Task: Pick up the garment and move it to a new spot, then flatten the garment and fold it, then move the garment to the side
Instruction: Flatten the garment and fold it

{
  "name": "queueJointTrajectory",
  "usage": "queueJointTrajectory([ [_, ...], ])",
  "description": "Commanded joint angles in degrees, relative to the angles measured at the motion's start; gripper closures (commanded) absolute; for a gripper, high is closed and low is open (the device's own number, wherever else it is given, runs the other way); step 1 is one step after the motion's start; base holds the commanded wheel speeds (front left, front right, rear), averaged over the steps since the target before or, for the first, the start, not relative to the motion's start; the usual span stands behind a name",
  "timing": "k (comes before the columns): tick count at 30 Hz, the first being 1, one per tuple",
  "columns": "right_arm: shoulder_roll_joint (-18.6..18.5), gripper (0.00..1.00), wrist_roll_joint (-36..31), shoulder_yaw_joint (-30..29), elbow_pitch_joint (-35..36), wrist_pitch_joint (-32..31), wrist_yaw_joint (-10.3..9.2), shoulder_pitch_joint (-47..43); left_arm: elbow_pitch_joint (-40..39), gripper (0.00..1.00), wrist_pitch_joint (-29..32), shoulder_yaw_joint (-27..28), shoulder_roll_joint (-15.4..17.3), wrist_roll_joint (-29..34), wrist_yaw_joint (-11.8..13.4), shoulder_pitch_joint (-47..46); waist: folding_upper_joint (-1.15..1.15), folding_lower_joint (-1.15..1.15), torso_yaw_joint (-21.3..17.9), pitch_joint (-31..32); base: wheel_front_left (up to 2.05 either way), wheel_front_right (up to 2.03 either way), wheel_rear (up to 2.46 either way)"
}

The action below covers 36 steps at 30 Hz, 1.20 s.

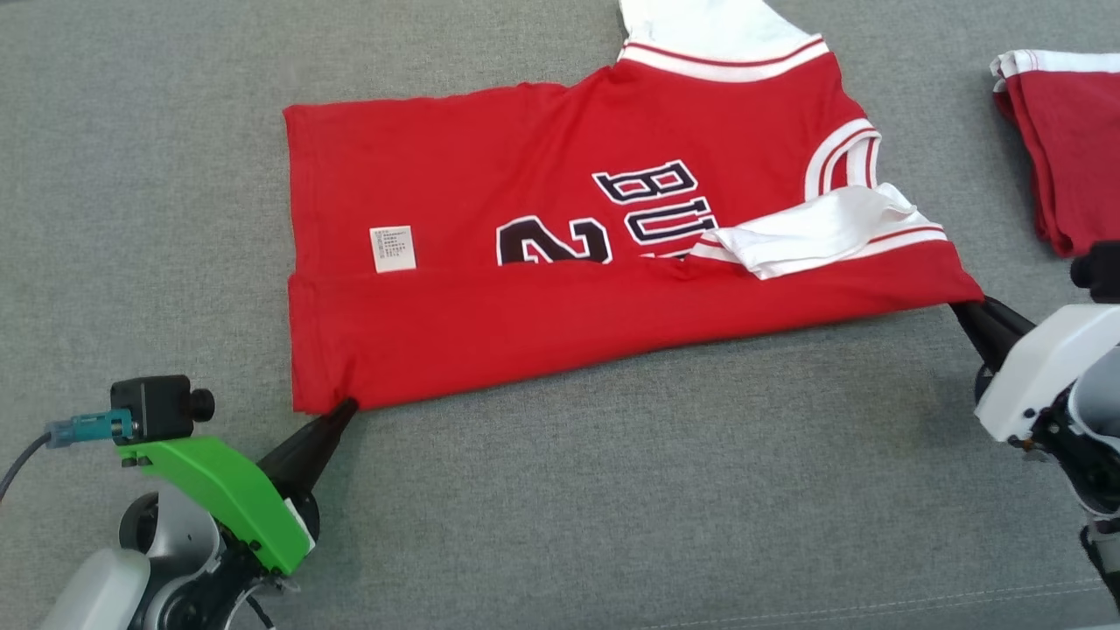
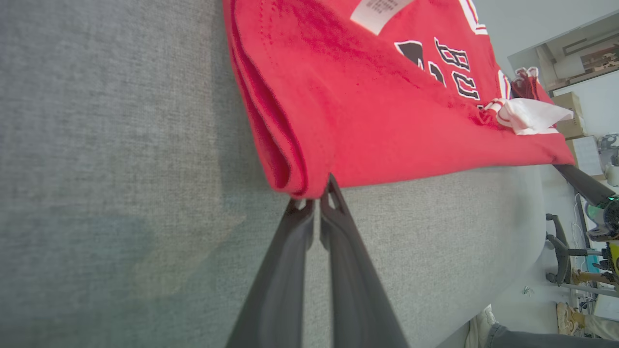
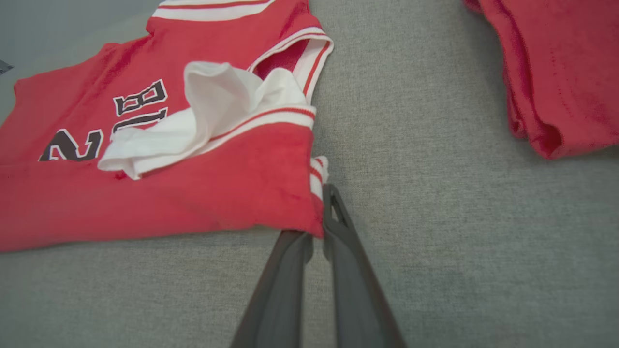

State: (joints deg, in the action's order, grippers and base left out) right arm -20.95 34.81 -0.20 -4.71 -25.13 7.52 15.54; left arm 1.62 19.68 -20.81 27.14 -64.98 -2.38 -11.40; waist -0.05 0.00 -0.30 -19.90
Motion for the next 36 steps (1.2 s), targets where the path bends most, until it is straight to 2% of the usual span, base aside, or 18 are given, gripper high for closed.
queueJointTrajectory([
  [1, -1.4, 1.0, 1.3, -0.5, 0.6, -1.7, -0.08, -1.5, -0.9, 1.0, 0.4, 0.2, 0.9, -0.7, -0.2, 1.5, 0.05, 0.0, 0.1, 0.9, 0.0, 0.0, 0.0],
  [4, -4.5, 1.0, 4.3, -1.4, 3.5, -7.0, -0.08, -5.3, -4.6, 1.0, 1.1, -0.1, 2.3, -1.0, 0.2, 5.0, 0.05, 0.0, 0.3, 1.4, 0.0, 0.0, 0.0],
  [7, -5.9, 1.0, 6.0, -3.2, 5.4, -10.8, -0.08, -9.9, -7.3, 1.0, 0.4, -1.2, 2.0, -0.6, 0.9, 9.2, 0.05, 0.0, 0.4, 1.6, 0.0, 0.0, 0.0],
  [13, -5.2, 1.0, 3.7, -5.7, 5.3, -12.9, -0.08, -17.1, -9.7, 1.0, -2.3, -3.2, 0.3, 0.5, 2.2, 16.2, 0.05, 0.0, 0.7, 1.1, 0.0, 0.0, 0.0],
  [14, -4.9, 1.0, 3.0, -6.3, 5.3, -12.3, -0.08, -17.4, -9.8, 0.93, -2.8, -3.3, 0.3, 1.0, 2.5, 16.8, 0.05, 0.0, 0.8, 0.9, 0.0, 0.0, 0.0],
  [15, -4.3, 0.76, 2.5, -7.0, 5.4, -11.7, -0.08, -17.7, -9.9, 0.59, -3.4, -3.3, 0.1, 1.4, 2.8, 17.3, 0.05, 0.0, 1.1, 0.8, 0.0, 0.0, 0.0],
  [16, -3.8, 0.0, 2.0, -7.6, 5.5, -11.2, -0.08, -18.2, -10.0, 0.0, -3.9, -3.1, 0.1, 1.9, 3.2, 17.8, 0.05, 0.0, 1.3, 0.7, 0.0, 0.0, 0.0],
  [20, -1.8, 0.0, 3.5, -12.1, 8.9, -10.3, -0.05, -18.1, -11.5, 0.0, -5.4, -2.1, 1.1, 3.3, 4.4, 18.9, 0.05, 0.0, 2.3, 0.3, 0.0, 0.0, 0.0],
  [23, -2.2, 0.0, 5.9, -14.6, 14.7, -12.2, -0.05, -18.5, -13.9, 0.0, -6.6, -0.4, 2.9, 4.2, 5.6, 19.8, 0.05, 0.0, 2.7, -0.3, 0.0, 0.0, 0.0],
  [26, -0.7, 0.0, 8.2, -17.1, 21.6, -11.4, -0.05, -13.6, -16.1, 0.0, -7.9, 1.8, 4.1, 5.9, 6.7, 17.8, 0.05, 0.0, 2.9, -1.8, 0.0, 0.0, 0.0],
  [28, -0.8, 0.0, 6.9, -16.8, 23.4, -11.7, -0.05, -10.1, -16.3, 0.0, -7.9, 2.9, 4.9, 7.4, 7.7, 14.2, 0.05, 0.0, 3.1, -3.3, 0.0, 0.0, 0.0],
  [30, -1.3, 0.0, 3.3, -15.1, 23.2, -11.4, -0.05, -4.5, -15.7, 0.0, -6.8, 2.9, 3.6, 6.7, 8.0, 9.9, 0.05, 0.0, 3.3, -5.1, 0.0, 0.0, 0.0],
  [31, -1.3, 0.0, 3.3, -15.1, 23.2, -11.4, -0.05, -4.5, -15.7, 0.0, -6.8, 2.9, 3.6, 6.7, 8.0, 9.9, 0.05, 0.0, 3.3, -5.1, 0.0, 0.0, 0.0],
  [32, -0.6, 0.0, -0.7, -12.6, 20.9, -10.2, -0.04, 2.3, -13.9, 0.0, -5.8, 3.0, 3.5, 7.6, 8.0, 4.4, 0.05, 0.0, 3.6, -7.3, 0.0, 0.0, 0.0],
  [36, 2.9, 0.0, -8.3, -8.4, 11.7, -6.9, -0.05, 16.2, -7.8, 0.0, -4.5, 1.7, 1.6, 10.3, 7.4, -7.6, 0.05, 0.0, 4.8, -12.3, 0.0, 0.0, 0.0],
])
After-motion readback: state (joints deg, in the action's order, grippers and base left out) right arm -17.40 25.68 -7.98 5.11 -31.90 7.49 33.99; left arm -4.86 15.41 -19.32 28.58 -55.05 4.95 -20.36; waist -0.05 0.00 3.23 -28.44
